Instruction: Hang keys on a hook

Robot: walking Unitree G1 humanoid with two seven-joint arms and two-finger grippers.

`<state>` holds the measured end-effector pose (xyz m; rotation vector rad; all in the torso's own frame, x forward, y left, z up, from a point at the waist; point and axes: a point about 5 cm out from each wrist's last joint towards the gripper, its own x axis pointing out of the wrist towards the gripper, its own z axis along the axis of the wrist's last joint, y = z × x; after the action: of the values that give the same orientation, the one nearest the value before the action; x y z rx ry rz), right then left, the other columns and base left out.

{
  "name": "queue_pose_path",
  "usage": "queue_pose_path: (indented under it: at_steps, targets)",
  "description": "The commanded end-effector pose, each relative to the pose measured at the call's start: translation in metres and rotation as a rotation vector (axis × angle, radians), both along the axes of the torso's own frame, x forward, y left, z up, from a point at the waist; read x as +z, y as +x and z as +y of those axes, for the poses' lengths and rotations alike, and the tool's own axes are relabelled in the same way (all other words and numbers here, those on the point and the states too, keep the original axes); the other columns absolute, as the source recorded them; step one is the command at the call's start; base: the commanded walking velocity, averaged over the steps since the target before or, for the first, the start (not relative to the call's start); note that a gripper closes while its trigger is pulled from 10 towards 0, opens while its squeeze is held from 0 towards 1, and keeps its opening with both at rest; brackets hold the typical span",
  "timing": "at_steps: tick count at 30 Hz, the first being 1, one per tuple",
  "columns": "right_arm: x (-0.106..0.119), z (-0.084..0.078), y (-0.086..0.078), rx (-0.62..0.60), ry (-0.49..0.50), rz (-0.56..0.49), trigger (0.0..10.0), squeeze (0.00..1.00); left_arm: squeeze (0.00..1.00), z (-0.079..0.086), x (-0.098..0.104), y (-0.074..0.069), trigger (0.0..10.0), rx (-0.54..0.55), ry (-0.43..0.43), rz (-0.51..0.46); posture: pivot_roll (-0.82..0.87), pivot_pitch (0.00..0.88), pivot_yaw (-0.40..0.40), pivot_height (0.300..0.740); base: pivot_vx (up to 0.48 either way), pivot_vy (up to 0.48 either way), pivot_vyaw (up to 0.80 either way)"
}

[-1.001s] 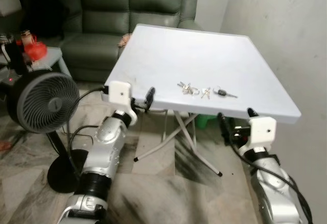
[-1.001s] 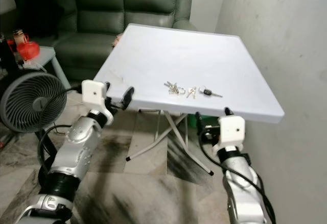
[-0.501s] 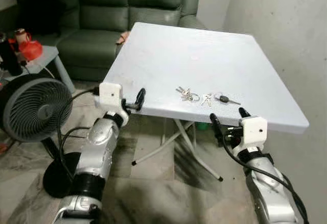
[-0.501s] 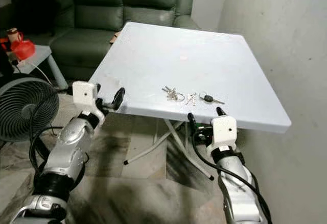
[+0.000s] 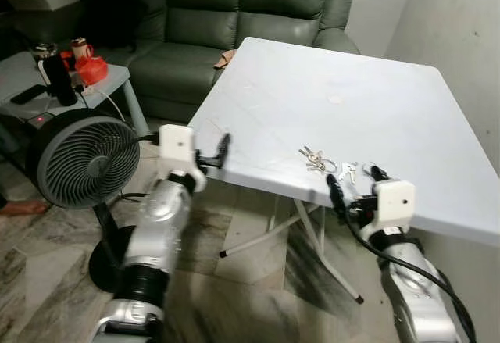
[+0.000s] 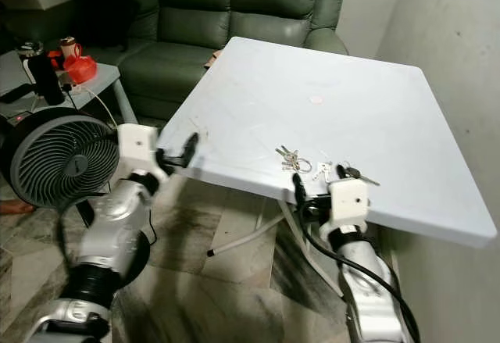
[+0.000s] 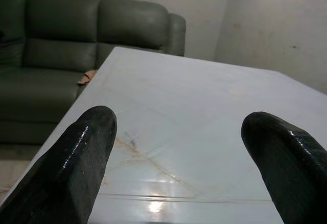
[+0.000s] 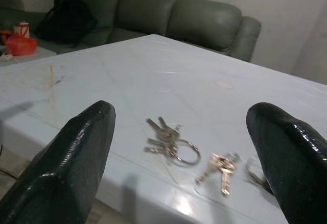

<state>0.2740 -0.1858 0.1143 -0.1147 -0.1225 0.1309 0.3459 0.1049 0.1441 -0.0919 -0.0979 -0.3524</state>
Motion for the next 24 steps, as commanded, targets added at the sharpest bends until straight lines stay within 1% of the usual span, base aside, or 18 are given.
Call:
queue_pose_path:
  at_steps: [1,15,24]
  targets:
    - [0.0035,0.0039,0.0011,0.019,0.005,-0.012,10.0,0.00,0.00,0.0097,0.0026,0.0013,10.0,0.024,0.012,-0.009,-0.01,0.000,-0.027,0.740,0.289,0.000,0.00]
    - [0.0037,0.0041,0.0018,0.014,-0.001,-0.009,10.0,0.00,0.00,0.0137,0.0025,0.0014,10.0,0.040,0.012,-0.006,-0.01,0.000,-0.033,0.740,0.290,0.000,0.00]
    - [0.0042,0.0020,0.0031,-0.002,-0.002,-0.004,10.0,0.00,0.00,0.0127,0.0032,0.0017,10.0,0.039,0.012,-0.008,-0.01,0.000,-0.034,0.740,0.290,0.000,0.00]
